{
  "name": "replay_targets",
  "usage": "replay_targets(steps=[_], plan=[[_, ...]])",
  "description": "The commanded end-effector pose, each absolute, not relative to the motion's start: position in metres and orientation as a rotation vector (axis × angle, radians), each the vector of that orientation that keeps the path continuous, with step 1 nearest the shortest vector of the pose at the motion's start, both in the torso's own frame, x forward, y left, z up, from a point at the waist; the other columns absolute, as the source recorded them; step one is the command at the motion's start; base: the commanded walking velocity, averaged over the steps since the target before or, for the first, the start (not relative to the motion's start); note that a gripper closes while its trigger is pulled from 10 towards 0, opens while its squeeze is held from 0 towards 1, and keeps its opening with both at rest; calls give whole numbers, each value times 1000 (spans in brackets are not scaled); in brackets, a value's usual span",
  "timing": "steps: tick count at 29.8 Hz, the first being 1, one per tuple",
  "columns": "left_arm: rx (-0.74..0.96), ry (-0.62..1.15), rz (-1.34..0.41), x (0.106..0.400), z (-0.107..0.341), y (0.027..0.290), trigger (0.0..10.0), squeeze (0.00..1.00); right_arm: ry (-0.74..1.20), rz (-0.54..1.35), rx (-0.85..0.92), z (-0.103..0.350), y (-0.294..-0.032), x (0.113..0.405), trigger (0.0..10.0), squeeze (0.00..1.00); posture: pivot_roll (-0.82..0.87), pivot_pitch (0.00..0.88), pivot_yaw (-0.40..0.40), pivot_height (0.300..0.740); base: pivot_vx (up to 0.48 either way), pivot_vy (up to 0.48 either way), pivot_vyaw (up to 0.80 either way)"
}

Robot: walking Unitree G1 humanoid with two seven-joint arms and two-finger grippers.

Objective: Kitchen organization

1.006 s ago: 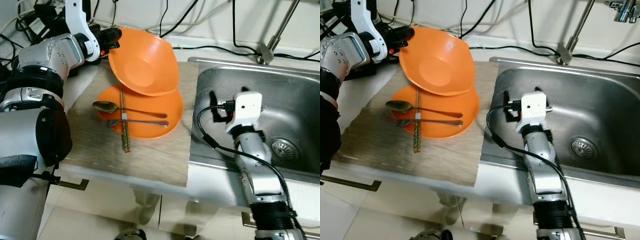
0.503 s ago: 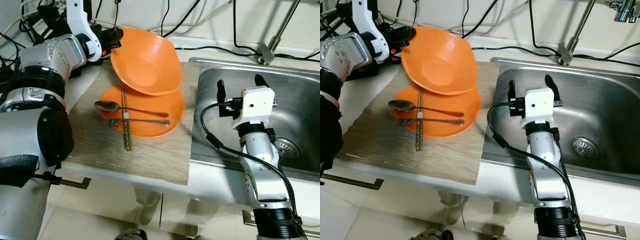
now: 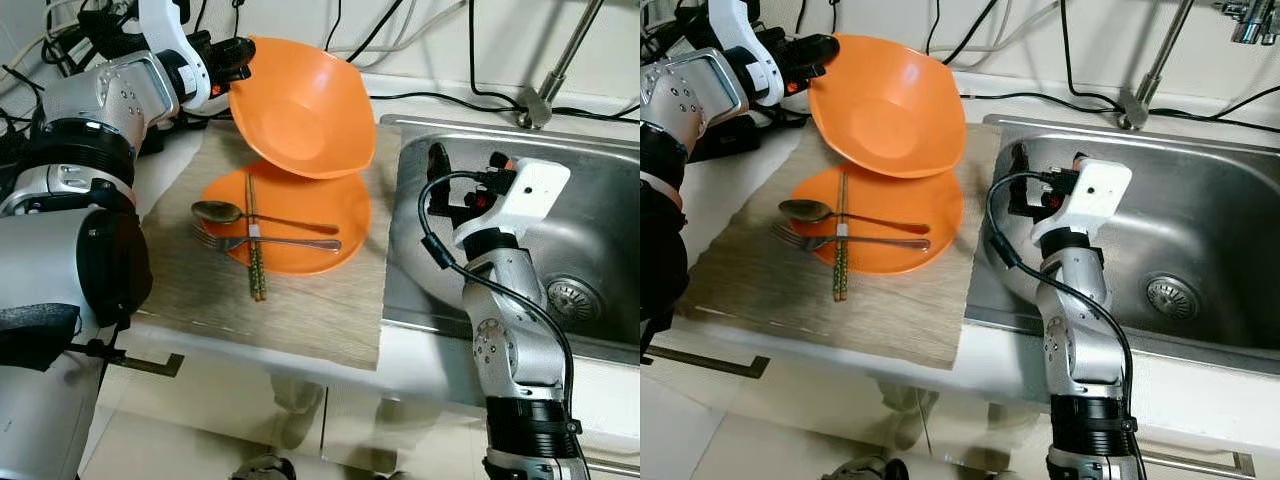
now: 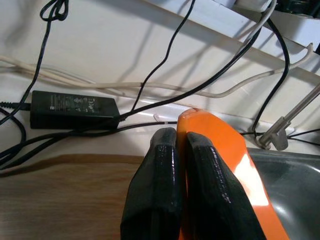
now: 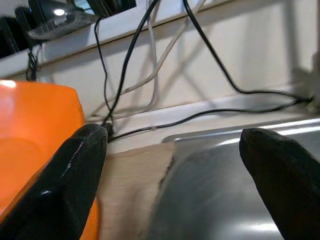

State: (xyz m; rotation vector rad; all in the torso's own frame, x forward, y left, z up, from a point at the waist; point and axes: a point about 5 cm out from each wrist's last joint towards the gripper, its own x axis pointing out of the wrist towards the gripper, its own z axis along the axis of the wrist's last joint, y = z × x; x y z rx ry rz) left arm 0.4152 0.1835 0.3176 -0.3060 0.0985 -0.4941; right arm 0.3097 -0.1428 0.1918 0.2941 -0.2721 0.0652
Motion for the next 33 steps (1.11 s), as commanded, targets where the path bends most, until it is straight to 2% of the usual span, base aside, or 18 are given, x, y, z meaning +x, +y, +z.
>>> replay_targets(steps=[1,12,16,23,33], plan=[[-306,-2,-518,412,350,182,0,0,-253,102,355,192,-139,313,10000,0,-26,1,63,740,0,0,0],[-323,-27,-525,411,357,180,0,0,-209,260,567,208,-110,324,10000,0,-23,1,63,740,0,0,0],[-330,-35,-522,411,358,180,0,0,-151,365,720,212,-95,323,10000,0,-23,5,65,740,0,0,0],[-335,-36,-516,412,359,180,0,0,-111,406,835,214,-93,321,10000,0,-28,11,71,740,0,0,0],[-353,-55,-551,411,366,172,0,0,-104,466,828,220,-80,322,10000,0,-25,11,73,740,0,0,0]])
